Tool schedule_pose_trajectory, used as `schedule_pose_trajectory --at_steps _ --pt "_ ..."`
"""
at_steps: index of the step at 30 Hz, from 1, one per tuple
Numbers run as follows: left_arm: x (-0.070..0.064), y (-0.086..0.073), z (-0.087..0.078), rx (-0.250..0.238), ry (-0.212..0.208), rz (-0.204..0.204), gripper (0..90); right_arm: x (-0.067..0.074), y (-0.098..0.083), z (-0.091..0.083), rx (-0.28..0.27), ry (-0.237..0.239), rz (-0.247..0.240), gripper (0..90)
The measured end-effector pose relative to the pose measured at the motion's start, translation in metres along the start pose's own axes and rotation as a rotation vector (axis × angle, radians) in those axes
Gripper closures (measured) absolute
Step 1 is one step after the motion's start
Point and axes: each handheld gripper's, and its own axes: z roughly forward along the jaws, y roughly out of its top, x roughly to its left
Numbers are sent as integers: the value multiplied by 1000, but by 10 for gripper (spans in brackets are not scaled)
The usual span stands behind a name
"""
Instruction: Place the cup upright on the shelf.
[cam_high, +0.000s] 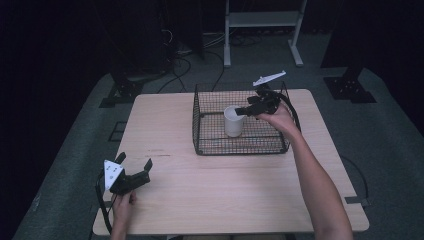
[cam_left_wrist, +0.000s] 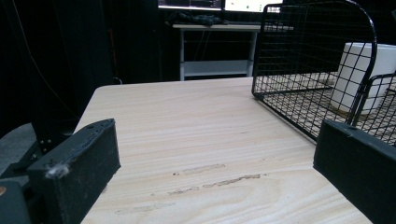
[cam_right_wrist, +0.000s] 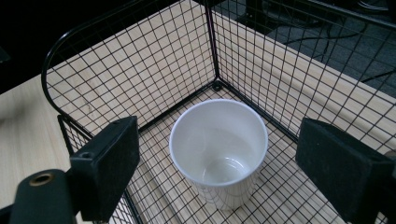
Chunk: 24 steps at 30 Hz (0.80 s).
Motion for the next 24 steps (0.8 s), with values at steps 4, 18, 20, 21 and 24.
schedule_pose_trajectory --at_steps 4,18,20,21,24 --pt "-1 0 0 -1 -1 8 0 0 -5 -3 -13 5 7 128" --pt "-1 0 0 0 0 7 0 8 -12 -28 -53 30 -11 128" --pt "-1 0 0 0 0 8 0 10 -13 -31 -54 30 -15 129" --pt "-1 0 0 0 0 8 0 10 -14 -32 -56 33 -15 129" --pt "-1 0 0 1 0 7 0 11 -18 -36 -56 34 -16 129"
